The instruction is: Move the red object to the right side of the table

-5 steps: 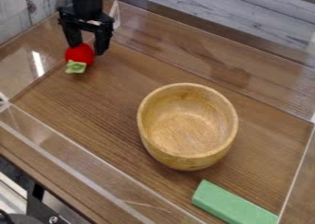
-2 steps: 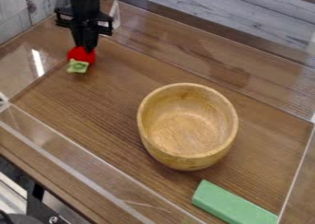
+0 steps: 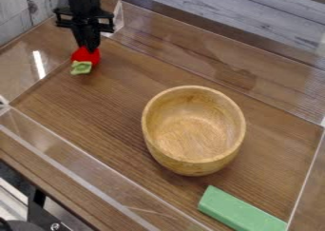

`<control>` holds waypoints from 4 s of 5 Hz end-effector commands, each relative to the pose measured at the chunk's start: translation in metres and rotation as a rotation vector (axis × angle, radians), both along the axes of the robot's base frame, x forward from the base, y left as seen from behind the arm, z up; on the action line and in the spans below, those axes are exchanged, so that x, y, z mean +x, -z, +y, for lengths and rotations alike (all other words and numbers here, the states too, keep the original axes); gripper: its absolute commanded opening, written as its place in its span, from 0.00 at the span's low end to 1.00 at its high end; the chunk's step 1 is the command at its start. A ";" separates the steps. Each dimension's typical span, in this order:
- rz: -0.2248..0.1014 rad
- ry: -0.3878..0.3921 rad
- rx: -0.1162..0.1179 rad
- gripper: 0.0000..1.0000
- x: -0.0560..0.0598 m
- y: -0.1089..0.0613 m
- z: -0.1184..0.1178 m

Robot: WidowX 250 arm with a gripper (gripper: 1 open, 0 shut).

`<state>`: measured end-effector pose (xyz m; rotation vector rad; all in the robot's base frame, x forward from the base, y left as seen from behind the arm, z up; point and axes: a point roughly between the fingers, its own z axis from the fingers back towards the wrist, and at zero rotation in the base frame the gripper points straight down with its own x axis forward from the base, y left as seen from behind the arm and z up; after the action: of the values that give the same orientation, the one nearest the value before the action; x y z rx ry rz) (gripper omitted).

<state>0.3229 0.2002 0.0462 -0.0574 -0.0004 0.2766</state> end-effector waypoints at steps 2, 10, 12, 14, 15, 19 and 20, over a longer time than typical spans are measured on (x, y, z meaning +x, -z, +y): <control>-0.112 0.077 0.007 0.00 0.020 -0.031 0.006; -0.133 0.278 -0.082 0.00 0.014 -0.050 -0.001; -0.130 0.264 -0.100 0.00 0.012 -0.053 -0.011; -0.121 0.279 -0.121 0.00 0.014 -0.054 -0.018; -0.112 0.295 -0.134 0.00 0.015 -0.053 -0.018; -0.169 0.666 -0.144 0.00 0.023 -0.104 -0.113; -0.153 0.772 -0.167 0.00 0.023 -0.105 -0.155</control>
<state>0.3458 0.0472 0.1251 -0.2713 -0.0375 -0.4848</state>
